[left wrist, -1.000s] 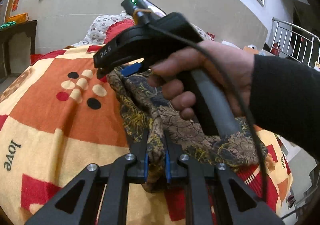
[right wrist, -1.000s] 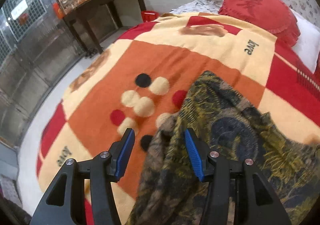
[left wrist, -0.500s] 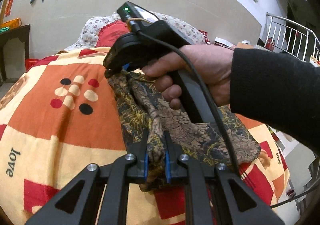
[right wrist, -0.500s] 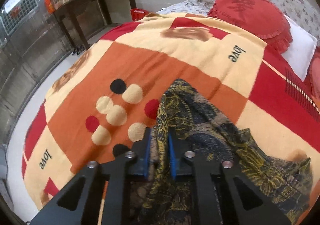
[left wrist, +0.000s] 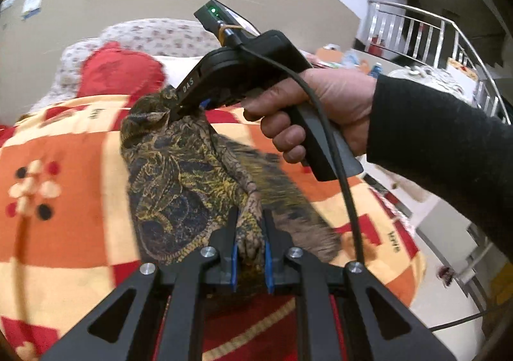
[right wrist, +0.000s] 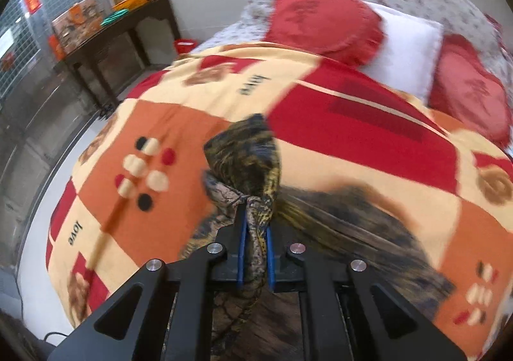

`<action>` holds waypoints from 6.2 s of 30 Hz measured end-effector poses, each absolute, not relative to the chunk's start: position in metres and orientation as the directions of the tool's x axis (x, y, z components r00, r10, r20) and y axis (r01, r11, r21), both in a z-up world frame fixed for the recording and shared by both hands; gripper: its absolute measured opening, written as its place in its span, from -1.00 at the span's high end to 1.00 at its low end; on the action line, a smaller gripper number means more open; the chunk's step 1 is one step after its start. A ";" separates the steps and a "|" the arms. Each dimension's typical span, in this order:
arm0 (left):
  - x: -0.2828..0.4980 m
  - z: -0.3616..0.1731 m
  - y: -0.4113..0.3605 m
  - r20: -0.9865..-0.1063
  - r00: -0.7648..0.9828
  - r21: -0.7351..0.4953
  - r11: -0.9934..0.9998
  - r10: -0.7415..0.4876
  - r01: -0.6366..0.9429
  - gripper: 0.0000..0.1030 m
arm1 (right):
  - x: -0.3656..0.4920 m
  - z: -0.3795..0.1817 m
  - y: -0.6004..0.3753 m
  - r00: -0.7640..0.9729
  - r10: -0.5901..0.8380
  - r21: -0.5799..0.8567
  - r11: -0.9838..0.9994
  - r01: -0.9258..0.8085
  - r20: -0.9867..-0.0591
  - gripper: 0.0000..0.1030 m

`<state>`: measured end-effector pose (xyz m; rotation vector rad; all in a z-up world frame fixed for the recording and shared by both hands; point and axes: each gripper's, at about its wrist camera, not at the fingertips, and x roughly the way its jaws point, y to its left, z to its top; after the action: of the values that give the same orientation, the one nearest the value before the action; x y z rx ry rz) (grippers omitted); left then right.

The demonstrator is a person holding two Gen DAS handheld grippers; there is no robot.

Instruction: Fold small clothes

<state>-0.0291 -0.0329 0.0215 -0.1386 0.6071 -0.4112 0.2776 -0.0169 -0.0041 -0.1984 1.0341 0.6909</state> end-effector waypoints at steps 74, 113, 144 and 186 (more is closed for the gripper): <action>0.228 -0.057 -0.079 -0.670 0.736 -0.098 0.994 -0.097 0.041 0.55 | 0.259 -0.124 -0.192 0.608 0.313 0.286 0.947 -0.145 -0.730 0.31; 0.133 -0.095 -0.016 -0.672 0.588 -0.444 0.881 -0.449 0.165 0.27 | 0.092 -0.080 -0.232 0.741 0.279 0.237 0.957 -0.165 -0.611 -0.02; 0.124 -0.098 0.022 -0.700 0.619 -0.362 0.924 -0.356 0.122 0.21 | 0.224 -0.128 -0.233 0.449 0.748 0.767 0.614 -0.186 -0.489 -0.62; 0.125 -0.099 0.016 -0.711 0.645 -0.301 0.950 -0.280 0.081 -0.25 | 0.207 -0.128 -0.175 0.607 0.381 0.212 0.919 -0.333 -0.698 0.33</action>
<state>0.1253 0.0157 -0.0989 -0.2522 0.8472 -0.2083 0.2066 -0.1751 -0.1278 0.0626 0.8209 0.4131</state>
